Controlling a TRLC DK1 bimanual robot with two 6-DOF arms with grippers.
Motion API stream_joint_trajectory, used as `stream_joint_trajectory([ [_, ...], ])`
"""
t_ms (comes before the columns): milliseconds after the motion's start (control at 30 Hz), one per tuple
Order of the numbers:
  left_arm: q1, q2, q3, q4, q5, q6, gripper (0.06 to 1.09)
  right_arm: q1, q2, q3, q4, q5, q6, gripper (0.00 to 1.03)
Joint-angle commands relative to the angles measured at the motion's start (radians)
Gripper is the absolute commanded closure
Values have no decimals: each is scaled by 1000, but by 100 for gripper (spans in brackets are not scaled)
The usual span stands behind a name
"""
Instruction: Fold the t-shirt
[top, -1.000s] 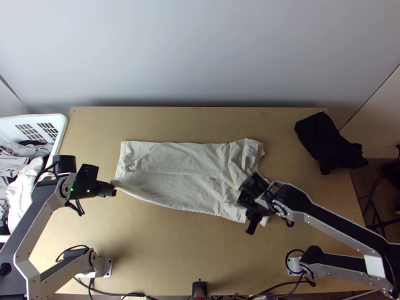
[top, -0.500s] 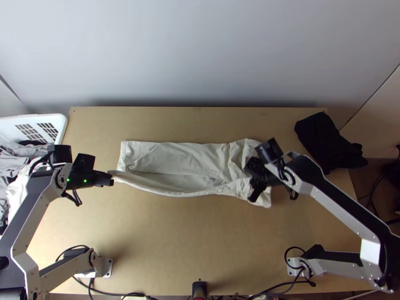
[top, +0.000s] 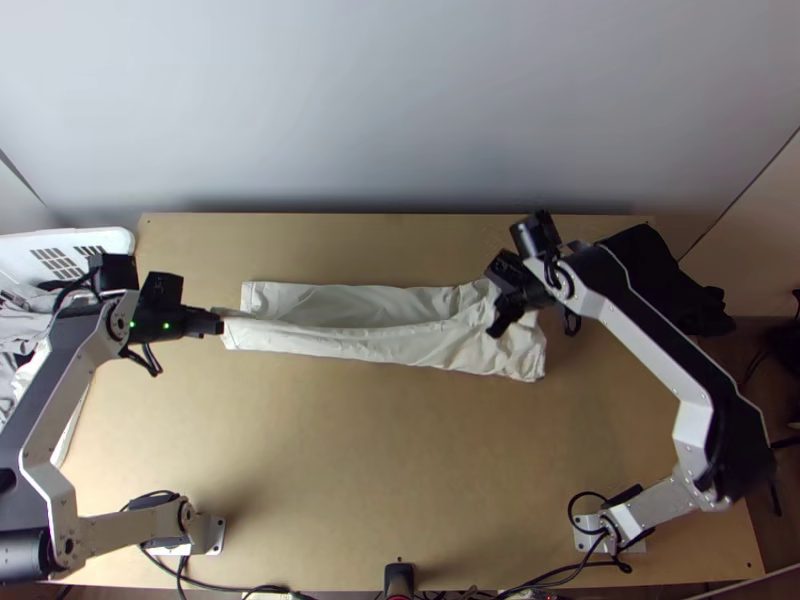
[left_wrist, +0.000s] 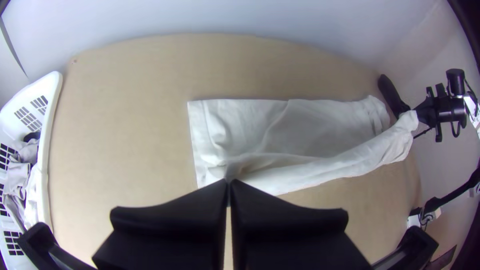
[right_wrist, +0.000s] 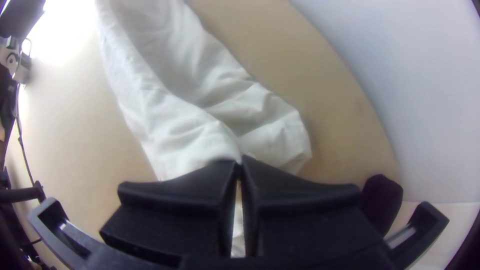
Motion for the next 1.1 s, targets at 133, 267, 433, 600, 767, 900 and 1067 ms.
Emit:
stream_joint_trajectory([
  [133, 2, 180, 173, 36, -1, -41, 105, -69, 225, 254, 0, -1, 0, 100],
  [267, 0, 255, 231, 47, -1, -47, 105, -92, 300, 331, 0, -1, 2, 100],
  [433, -8, 356, 305, 50, -5, -47, 105, -120, 394, 403, -9, 1, -1, 100],
  [600, -26, 456, 382, 53, -16, -47, 105, -134, 469, 440, -11, -1, -1, 100],
  [767, -41, 540, 428, 56, -20, -53, 105, -140, 532, 483, -15, -1, 2, 100],
  [900, -60, 591, 437, 63, -33, -53, 105, -141, 573, 503, -15, -1, 16, 100],
  [1067, -74, 635, 443, 67, -40, -60, 99, -138, 602, 506, -20, -1, 26, 95],
])
